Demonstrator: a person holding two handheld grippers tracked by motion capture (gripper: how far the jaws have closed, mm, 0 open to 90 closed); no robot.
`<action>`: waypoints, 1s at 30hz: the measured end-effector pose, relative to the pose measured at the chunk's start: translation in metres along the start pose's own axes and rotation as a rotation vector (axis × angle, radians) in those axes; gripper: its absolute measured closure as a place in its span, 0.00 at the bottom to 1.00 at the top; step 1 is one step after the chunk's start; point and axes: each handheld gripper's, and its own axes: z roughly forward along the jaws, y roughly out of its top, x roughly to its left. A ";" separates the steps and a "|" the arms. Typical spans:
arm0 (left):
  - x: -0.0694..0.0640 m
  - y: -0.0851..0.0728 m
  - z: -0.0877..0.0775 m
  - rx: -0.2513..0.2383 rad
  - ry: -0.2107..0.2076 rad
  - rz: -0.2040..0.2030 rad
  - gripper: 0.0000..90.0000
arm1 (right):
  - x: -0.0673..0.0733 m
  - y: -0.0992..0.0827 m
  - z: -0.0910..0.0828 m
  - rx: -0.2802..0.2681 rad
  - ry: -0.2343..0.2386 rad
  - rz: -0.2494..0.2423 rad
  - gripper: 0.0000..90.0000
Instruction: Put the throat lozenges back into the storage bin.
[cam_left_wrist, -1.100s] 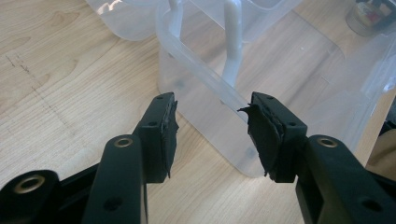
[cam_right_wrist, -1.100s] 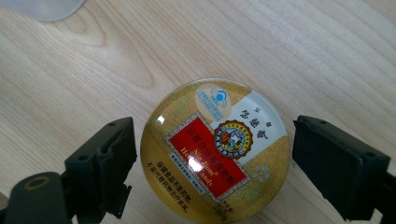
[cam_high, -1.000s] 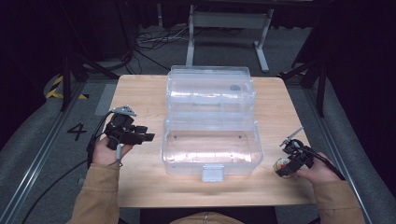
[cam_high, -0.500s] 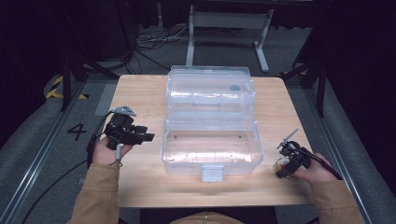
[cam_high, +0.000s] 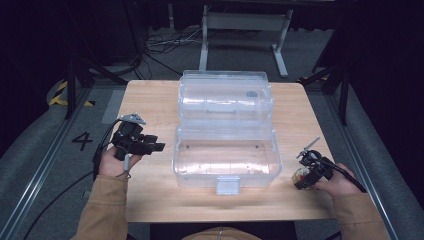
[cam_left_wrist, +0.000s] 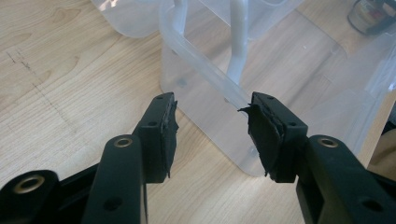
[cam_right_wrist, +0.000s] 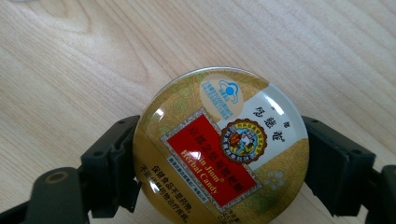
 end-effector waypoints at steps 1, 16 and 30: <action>0.001 0.000 0.000 0.001 0.000 0.001 0.57 | 0.000 0.000 -0.001 -0.005 -0.003 0.007 0.22; 0.003 -0.004 -0.002 -0.002 0.009 -0.018 0.57 | -0.001 0.003 -0.023 -0.126 0.000 0.022 0.22; 0.004 -0.010 -0.006 -0.003 0.022 -0.032 0.57 | 0.008 0.019 -0.053 -0.221 0.013 -0.017 0.22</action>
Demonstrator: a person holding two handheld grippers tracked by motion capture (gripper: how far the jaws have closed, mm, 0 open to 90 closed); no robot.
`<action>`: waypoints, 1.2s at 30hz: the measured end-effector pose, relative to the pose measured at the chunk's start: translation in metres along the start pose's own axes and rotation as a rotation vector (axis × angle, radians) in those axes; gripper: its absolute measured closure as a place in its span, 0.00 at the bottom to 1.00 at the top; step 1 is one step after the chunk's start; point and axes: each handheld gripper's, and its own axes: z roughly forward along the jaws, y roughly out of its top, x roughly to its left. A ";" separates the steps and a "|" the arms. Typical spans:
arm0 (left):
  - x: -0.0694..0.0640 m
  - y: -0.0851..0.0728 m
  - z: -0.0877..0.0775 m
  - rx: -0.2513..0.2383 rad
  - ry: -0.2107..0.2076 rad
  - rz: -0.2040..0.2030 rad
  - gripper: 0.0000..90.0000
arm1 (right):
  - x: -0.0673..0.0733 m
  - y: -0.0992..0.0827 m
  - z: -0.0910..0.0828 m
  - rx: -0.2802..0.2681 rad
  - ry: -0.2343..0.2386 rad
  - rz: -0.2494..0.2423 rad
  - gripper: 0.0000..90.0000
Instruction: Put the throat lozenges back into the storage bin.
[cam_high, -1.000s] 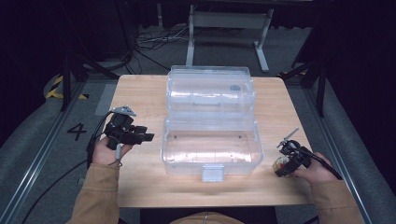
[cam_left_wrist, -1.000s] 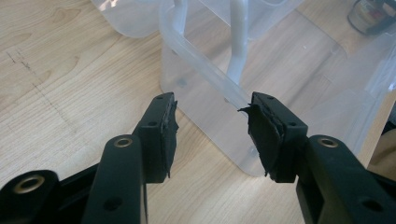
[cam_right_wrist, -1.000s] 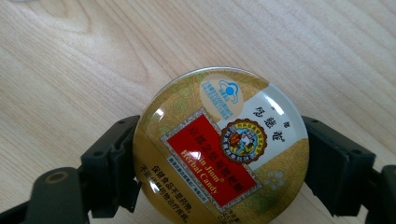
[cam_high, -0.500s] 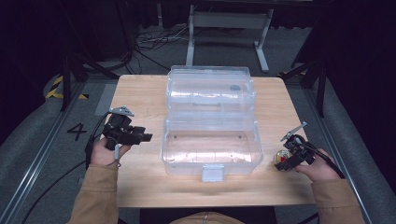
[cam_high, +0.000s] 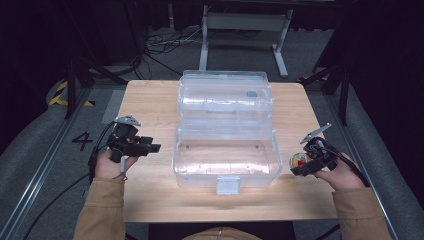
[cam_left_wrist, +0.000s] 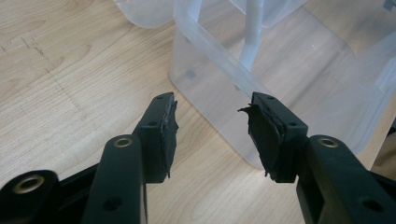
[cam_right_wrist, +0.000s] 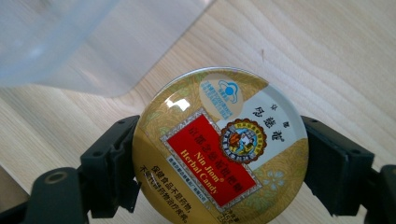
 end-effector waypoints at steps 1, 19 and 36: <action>0.000 0.000 0.000 0.002 0.001 0.002 0.57 | 0.001 0.002 -0.002 -0.005 0.003 -0.005 0.22; 0.000 0.000 0.001 0.003 0.003 0.002 0.57 | 0.026 0.036 -0.027 -0.055 0.018 -0.107 0.22; 0.000 -0.001 0.001 0.004 0.000 -0.005 0.57 | 0.055 0.068 -0.033 -0.053 0.057 -0.208 0.22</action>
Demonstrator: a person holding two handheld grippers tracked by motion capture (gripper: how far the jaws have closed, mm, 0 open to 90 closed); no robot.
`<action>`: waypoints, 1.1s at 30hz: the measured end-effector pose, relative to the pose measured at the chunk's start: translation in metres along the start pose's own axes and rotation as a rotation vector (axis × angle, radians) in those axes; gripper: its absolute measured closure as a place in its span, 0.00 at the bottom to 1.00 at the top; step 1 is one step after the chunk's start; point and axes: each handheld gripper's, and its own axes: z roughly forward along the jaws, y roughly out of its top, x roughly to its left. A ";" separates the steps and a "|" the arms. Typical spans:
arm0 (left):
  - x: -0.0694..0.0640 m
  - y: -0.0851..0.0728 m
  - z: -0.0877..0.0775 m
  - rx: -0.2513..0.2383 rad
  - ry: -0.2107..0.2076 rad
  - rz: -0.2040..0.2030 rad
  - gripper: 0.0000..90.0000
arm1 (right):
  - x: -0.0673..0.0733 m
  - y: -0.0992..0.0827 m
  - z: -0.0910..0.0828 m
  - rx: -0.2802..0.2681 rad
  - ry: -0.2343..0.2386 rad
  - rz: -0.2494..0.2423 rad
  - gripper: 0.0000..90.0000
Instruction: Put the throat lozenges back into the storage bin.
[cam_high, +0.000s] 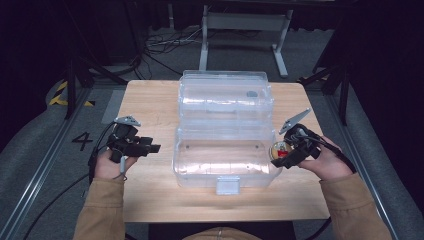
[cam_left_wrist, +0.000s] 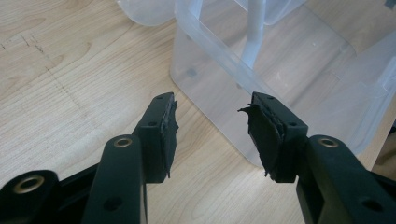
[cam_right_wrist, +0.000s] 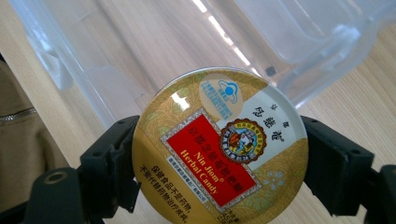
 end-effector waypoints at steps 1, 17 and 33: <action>0.000 0.000 0.000 0.000 0.000 0.000 0.57 | 0.001 0.002 0.001 -0.001 0.004 -0.008 0.22; 0.002 -0.001 0.000 0.001 -0.004 0.002 0.57 | 0.010 0.023 0.020 0.024 0.039 -0.042 0.22; 0.002 -0.001 0.001 0.001 -0.004 -0.002 0.57 | 0.016 0.030 0.045 0.107 0.005 -0.040 0.22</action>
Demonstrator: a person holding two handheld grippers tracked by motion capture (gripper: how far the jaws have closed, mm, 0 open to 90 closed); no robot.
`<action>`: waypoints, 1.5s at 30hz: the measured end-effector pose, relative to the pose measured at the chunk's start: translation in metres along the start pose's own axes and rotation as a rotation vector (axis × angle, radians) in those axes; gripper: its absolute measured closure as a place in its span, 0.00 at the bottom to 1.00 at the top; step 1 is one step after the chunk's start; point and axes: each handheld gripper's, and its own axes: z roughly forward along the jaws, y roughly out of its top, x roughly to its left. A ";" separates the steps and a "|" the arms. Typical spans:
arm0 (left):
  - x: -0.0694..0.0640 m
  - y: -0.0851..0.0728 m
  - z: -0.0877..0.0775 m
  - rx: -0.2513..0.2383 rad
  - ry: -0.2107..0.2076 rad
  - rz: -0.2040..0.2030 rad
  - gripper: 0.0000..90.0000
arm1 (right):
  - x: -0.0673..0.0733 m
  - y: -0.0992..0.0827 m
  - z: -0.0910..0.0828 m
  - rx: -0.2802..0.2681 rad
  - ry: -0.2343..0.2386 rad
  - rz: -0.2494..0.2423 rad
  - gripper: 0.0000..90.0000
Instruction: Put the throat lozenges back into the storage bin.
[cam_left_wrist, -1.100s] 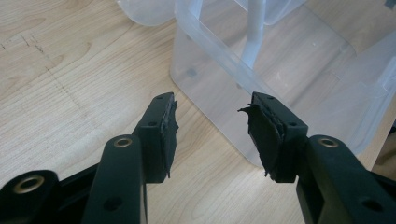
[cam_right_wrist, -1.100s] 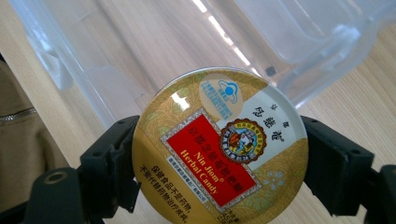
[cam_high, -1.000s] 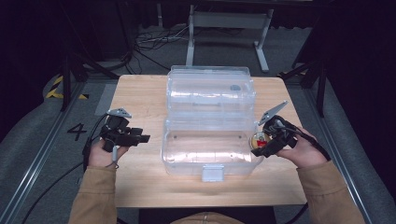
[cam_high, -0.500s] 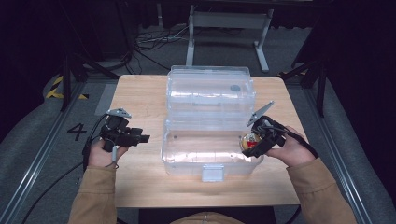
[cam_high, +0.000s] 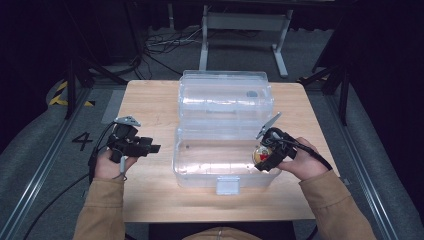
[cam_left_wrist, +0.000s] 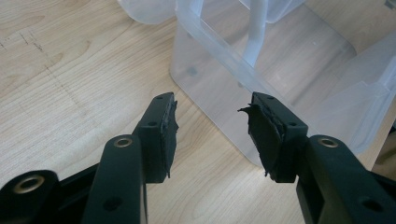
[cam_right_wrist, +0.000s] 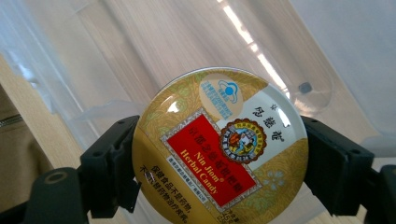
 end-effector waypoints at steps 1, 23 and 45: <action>0.000 0.000 0.000 0.000 0.000 0.000 0.57 | 0.000 0.000 0.001 0.007 -0.005 0.000 0.22; 0.001 0.000 0.000 0.002 0.000 0.001 0.57 | 0.002 0.005 0.027 0.099 -0.039 0.059 0.22; 0.001 -0.001 0.000 0.003 -0.001 -0.001 0.57 | 0.002 0.003 0.041 0.147 -0.061 0.076 0.22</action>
